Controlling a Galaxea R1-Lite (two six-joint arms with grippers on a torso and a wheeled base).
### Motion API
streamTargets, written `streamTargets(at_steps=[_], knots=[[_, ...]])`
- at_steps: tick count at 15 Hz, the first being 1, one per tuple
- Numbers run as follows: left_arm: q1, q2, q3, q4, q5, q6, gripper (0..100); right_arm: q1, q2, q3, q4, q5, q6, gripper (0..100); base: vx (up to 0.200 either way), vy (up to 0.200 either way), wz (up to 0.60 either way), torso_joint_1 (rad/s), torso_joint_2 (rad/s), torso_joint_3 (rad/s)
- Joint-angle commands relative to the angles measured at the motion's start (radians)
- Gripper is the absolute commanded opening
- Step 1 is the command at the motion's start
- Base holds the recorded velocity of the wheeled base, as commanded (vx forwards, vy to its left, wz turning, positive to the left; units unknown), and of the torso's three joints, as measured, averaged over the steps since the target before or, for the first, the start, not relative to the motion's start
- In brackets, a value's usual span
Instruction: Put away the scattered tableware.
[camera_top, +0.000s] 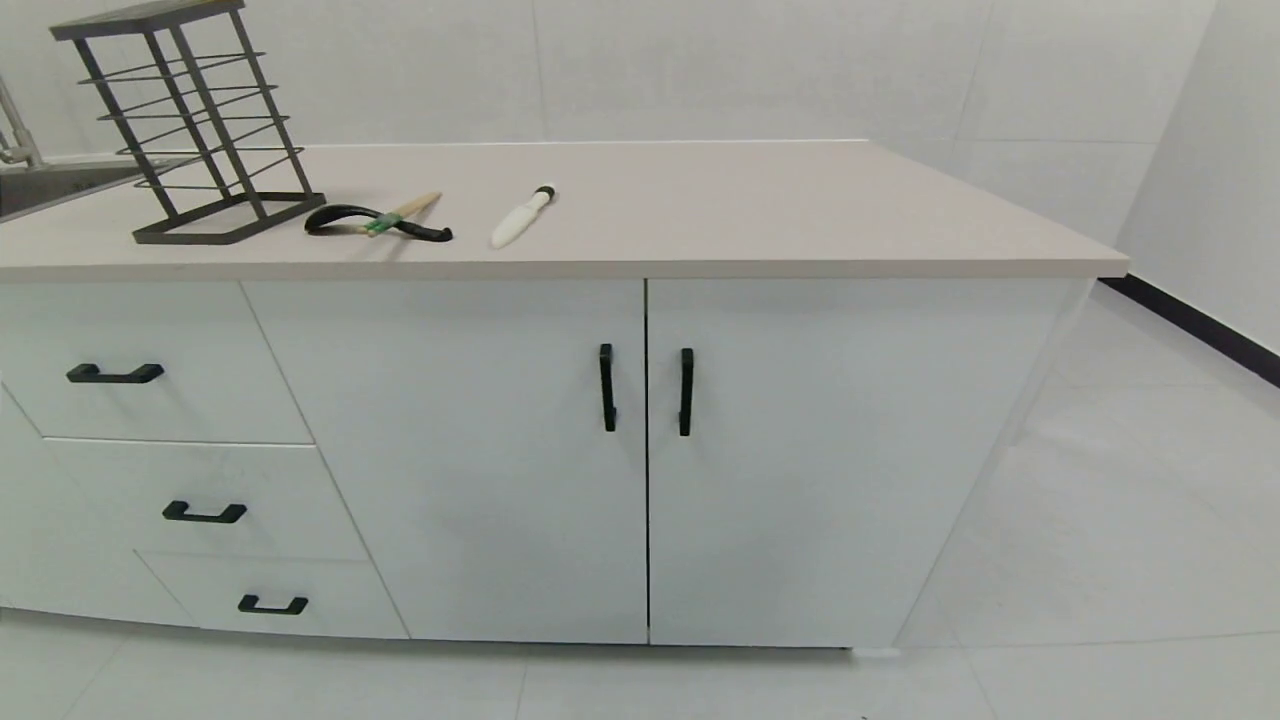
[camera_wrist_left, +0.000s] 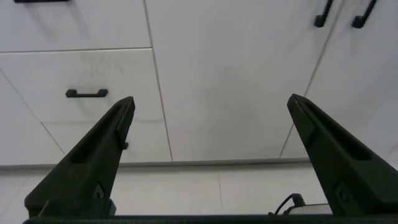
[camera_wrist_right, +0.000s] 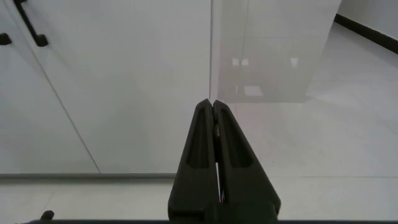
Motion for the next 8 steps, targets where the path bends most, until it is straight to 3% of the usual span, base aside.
streamTargets(at_steps=[1, 8], knots=[[0.001, 0.000, 0.000, -0.001, 0.001, 0.000, 100, 0.000, 0.003, 0.000, 0.001, 0.000, 0.000, 0, 0.000, 0.200, 0.00, -0.002, 0.00, 0.002], [0.002, 0.000, 0.000, -0.001, 0.001, -0.006, 100, 0.000, 0.003, 0.000, 0.001, 0.000, 0.000, 0, 0.000, 0.200, 0.00, 0.002, 0.00, 0.003]])
